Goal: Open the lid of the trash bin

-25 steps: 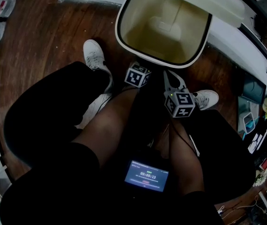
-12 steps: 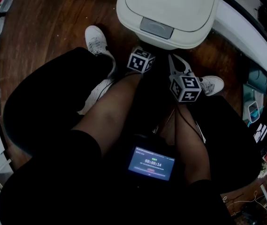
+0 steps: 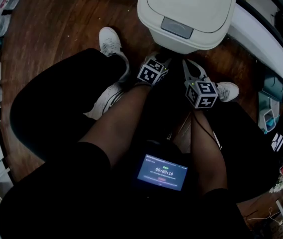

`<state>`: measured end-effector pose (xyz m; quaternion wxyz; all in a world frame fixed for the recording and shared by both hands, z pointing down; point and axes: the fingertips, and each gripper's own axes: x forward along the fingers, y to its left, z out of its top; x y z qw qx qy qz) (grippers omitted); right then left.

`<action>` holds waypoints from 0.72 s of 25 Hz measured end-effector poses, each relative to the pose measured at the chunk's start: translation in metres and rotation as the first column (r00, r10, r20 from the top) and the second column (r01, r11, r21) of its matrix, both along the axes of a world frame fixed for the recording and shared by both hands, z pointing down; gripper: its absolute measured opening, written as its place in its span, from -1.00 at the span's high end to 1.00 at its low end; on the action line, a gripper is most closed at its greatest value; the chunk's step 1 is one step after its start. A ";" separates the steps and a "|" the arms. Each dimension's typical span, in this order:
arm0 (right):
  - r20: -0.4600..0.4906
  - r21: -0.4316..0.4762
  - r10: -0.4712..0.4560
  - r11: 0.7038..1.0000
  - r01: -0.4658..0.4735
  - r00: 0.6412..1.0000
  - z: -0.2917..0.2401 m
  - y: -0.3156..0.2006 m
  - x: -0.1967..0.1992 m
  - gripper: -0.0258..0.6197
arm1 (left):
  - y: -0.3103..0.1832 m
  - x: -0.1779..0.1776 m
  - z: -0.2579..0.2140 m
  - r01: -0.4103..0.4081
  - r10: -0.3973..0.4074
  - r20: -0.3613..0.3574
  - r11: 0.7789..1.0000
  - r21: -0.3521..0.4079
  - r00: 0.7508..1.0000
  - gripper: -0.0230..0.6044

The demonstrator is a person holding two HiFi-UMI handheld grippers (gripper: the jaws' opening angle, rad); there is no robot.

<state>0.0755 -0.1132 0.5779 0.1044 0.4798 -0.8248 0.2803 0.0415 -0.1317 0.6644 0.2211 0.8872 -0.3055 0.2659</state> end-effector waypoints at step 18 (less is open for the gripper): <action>-0.049 0.219 -0.109 0.969 0.118 0.993 -0.161 0.062 -0.054 0.90 | 0.076 -0.051 -0.206 -0.058 0.076 -0.080 0.976 0.209 0.994 0.87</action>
